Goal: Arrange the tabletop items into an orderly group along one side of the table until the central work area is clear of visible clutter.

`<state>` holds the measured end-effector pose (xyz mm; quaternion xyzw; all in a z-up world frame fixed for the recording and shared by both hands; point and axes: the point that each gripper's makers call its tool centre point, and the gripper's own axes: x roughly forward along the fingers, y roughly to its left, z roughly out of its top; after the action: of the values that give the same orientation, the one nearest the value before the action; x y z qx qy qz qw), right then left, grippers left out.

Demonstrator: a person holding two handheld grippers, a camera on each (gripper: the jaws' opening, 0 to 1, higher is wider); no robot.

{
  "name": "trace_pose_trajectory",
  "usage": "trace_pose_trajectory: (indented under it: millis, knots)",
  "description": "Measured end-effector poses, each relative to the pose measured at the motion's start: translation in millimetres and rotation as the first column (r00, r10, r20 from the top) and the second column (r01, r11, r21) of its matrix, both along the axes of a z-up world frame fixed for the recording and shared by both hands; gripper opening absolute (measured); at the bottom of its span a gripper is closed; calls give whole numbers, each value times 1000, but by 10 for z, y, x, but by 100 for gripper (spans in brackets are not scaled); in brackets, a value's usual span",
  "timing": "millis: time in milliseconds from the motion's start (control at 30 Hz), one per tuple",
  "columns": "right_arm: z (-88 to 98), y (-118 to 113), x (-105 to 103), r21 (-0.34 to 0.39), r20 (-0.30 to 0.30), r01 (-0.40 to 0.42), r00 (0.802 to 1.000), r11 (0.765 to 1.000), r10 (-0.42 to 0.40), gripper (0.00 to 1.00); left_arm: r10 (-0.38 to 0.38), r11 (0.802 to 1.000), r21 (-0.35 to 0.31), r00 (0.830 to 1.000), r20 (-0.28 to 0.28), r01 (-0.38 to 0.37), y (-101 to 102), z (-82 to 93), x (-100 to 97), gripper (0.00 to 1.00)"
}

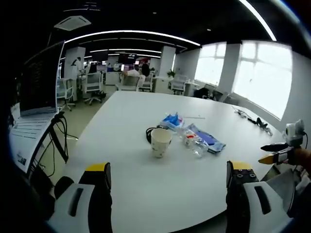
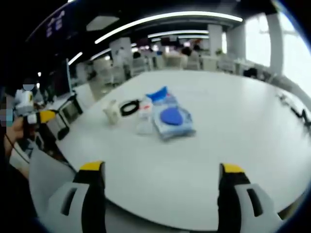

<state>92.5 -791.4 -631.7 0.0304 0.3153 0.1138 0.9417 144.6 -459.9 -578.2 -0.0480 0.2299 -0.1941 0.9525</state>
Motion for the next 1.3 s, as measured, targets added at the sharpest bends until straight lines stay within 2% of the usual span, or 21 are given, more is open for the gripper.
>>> trace_pose_trajectory:
  millis: [700, 1300]
  knots:
    - [-9, 46, 6, 5, -10, -12, 1000, 1000, 12, 91, -17, 1000, 2, 1000, 2, 17, -34, 29, -5, 100]
    - [19, 138, 64, 3, -7, -60, 998, 998, 60, 91, -28, 1000, 10, 1000, 14, 28, -10, 41, 31, 100]
